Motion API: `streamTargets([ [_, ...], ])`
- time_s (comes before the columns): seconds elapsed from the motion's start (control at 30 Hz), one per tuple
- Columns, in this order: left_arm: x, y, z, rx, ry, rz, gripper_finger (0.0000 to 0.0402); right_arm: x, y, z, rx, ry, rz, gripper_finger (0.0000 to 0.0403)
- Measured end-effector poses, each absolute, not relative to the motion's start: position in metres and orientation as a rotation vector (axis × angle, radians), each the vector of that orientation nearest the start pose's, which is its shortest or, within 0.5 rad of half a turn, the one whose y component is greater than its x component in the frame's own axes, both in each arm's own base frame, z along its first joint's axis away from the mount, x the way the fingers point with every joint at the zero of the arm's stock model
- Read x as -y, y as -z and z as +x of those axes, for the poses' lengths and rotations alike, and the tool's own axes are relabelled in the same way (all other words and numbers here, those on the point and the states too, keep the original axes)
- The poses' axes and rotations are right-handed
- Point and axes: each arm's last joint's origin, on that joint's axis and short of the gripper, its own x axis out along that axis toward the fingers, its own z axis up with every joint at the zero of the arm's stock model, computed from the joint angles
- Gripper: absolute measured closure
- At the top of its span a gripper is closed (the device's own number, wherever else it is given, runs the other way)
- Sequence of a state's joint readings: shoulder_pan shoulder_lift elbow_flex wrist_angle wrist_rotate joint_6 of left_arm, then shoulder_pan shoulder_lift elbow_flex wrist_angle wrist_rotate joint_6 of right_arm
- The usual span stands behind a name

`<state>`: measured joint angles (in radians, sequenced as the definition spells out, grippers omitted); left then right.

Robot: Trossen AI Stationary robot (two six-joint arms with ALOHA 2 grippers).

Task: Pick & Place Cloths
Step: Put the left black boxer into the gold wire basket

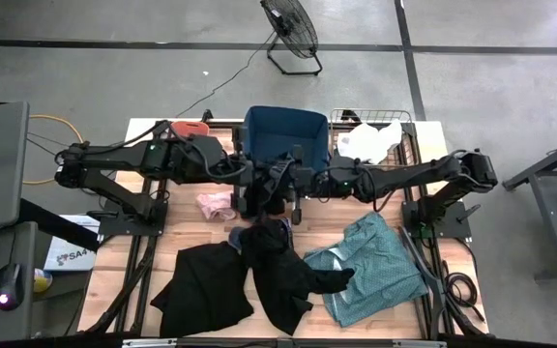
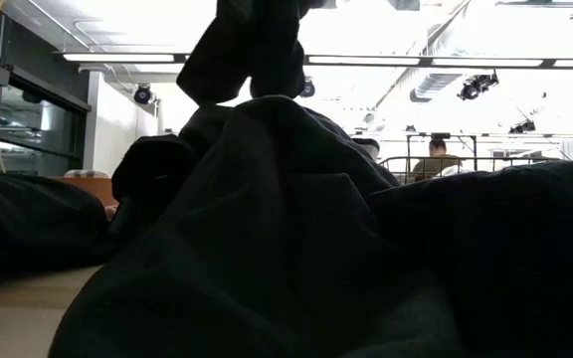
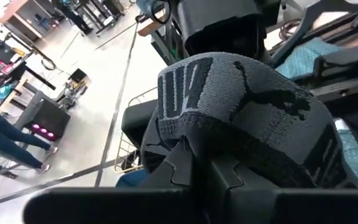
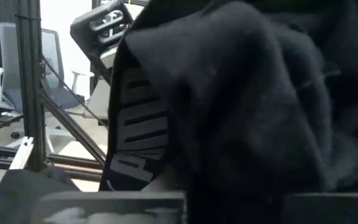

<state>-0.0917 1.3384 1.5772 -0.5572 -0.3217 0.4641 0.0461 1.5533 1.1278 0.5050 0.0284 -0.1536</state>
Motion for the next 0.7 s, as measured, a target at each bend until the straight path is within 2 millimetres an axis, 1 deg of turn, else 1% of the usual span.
streamTargets([
  [0.07, 0.015, -0.446, 0.273, -0.370, -0.176, 0.530, 0.0377, -0.017, -0.330, 0.358, 0.075, 0.006, -0.135, 0.0395],
  [0.13, 0.014, -0.447, 0.272, -0.379, -0.223, 0.542, 0.0350, -0.018, -0.332, 0.355, 0.059, 0.041, -0.126, 0.0395],
  [0.27, 0.013, -0.453, 0.260, -0.389, -0.287, 0.576, 0.0269, -0.018, -0.338, 0.345, 0.013, 0.138, -0.125, 0.0397],
  [0.37, 0.013, -0.459, 0.248, -0.380, -0.318, 0.578, 0.0204, -0.018, -0.345, 0.334, -0.015, 0.211, -0.125, 0.0397],
  [0.47, 0.011, -0.465, 0.232, -0.369, -0.326, 0.553, 0.0151, -0.015, -0.353, 0.323, -0.040, 0.303, -0.123, 0.0398],
  [0.53, 0.009, -0.470, 0.220, -0.357, -0.343, 0.512, 0.0126, -0.013, -0.356, 0.314, -0.077, 0.363, -0.118, 0.0398],
  [0.6, 0.007, -0.472, 0.207, -0.361, -0.368, 0.463, 0.0109, -0.010, -0.357, 0.307, -0.107, 0.432, -0.119, 0.0398],
  [0.7, 0.005, -0.473, 0.192, -0.368, -0.383, 0.392, 0.0098, -0.005, -0.361, 0.293, -0.166, 0.580, -0.144, 0.0399],
])
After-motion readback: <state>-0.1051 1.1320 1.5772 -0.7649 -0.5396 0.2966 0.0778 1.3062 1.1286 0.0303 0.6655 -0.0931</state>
